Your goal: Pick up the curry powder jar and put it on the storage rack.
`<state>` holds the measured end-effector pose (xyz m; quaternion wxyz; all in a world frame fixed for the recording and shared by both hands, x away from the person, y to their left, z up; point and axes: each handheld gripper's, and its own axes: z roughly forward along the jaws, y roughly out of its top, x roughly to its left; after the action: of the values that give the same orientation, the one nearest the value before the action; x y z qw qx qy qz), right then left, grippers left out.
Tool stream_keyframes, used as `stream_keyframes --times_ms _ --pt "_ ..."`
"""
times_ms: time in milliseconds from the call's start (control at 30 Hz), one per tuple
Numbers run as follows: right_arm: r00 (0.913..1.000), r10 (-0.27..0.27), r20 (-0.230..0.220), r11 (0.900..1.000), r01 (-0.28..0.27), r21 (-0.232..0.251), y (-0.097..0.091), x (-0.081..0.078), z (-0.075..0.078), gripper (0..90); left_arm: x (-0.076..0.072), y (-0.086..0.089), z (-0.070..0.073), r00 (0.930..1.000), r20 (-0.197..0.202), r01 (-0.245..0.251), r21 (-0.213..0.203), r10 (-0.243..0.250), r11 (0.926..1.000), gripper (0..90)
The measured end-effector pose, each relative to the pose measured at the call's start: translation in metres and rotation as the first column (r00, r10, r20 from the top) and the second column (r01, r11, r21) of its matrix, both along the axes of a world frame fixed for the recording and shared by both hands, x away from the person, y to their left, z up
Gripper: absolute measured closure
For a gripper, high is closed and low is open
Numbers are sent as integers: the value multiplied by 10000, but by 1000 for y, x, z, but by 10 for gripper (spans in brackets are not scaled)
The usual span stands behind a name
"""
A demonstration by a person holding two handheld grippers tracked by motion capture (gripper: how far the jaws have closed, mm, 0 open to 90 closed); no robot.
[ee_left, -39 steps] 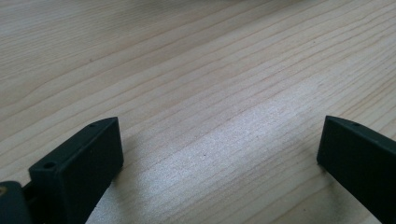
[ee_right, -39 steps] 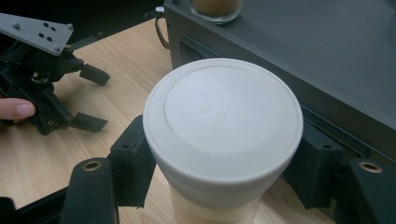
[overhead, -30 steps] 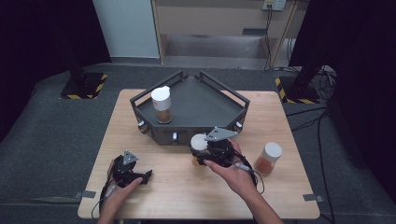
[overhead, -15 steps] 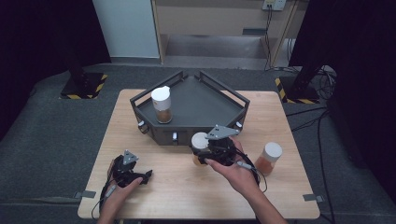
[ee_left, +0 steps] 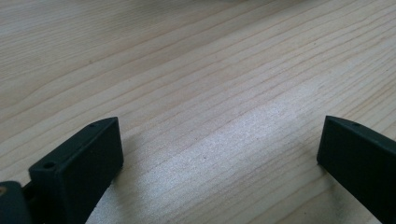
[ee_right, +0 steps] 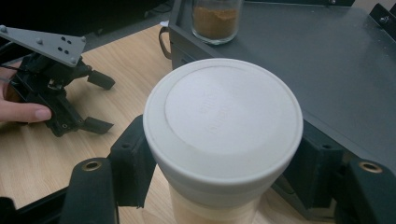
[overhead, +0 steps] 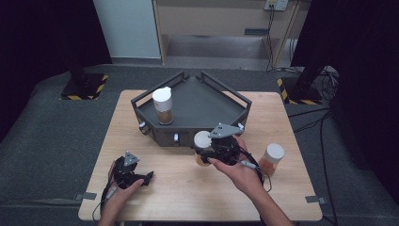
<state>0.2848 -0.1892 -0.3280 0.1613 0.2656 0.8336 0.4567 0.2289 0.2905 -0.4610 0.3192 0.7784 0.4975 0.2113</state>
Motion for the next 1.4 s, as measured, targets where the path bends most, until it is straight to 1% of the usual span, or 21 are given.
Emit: stream_keyframes --times_ms 567,900,1400 --pt "10000 19 -64 9999 -18 119 -1 3 12 336 0 0 0 10000 -3 -1 3 1 10000 0" --pt "10000 -18 19 10000 18 -38 -2 4 22 336 1 -1 0 10000 -6 -20 0 20 10000 0" --pt "10000 -20 24 10000 20 19 1 8 33 336 1 -1 0 10000 -4 -23 -3 23 10000 0"
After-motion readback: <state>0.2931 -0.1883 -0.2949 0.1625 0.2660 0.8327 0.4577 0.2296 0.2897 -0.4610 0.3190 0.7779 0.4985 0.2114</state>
